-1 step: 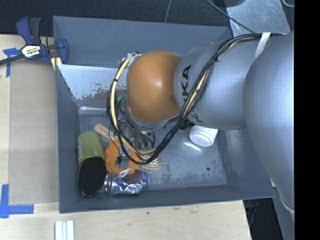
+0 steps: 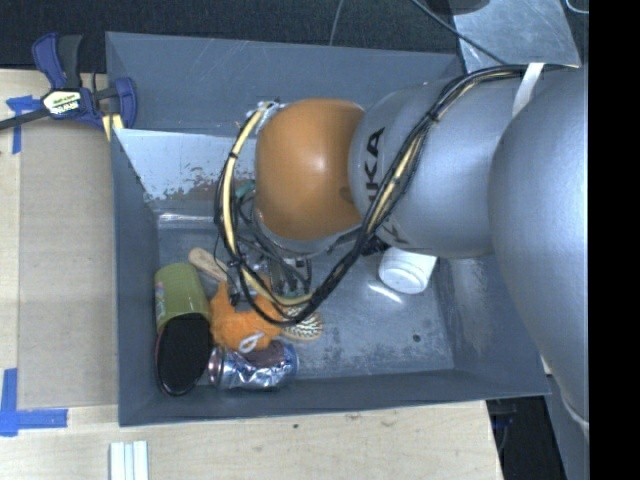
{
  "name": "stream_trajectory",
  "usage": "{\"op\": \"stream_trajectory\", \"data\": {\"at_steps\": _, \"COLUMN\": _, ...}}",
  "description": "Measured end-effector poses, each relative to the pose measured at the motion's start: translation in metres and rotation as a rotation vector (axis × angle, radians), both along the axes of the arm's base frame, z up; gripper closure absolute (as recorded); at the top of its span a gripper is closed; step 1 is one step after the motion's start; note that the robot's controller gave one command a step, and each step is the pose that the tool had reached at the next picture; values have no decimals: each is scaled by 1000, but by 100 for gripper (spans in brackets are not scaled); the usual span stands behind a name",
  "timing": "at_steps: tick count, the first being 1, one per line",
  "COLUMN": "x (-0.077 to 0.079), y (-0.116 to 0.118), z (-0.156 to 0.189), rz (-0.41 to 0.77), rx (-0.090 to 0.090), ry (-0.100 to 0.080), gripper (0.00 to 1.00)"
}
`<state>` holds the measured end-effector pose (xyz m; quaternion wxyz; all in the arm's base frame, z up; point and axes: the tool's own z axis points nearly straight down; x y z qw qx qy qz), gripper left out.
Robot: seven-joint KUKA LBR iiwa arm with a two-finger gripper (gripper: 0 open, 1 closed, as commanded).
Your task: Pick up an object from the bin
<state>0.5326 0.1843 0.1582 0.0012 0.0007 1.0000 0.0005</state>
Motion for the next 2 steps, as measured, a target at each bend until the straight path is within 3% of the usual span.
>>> {"op": "stream_trajectory", "data": {"at_steps": 1, "x": 26, "y": -74, "z": 139, "rz": -76, "rx": 1, "ry": -12, "gripper": 100}}
{"op": "stream_trajectory", "data": {"at_steps": 2, "x": -22, "y": 0, "z": 128, "rz": -193, "rx": 4, "ry": -11, "gripper": 100}}
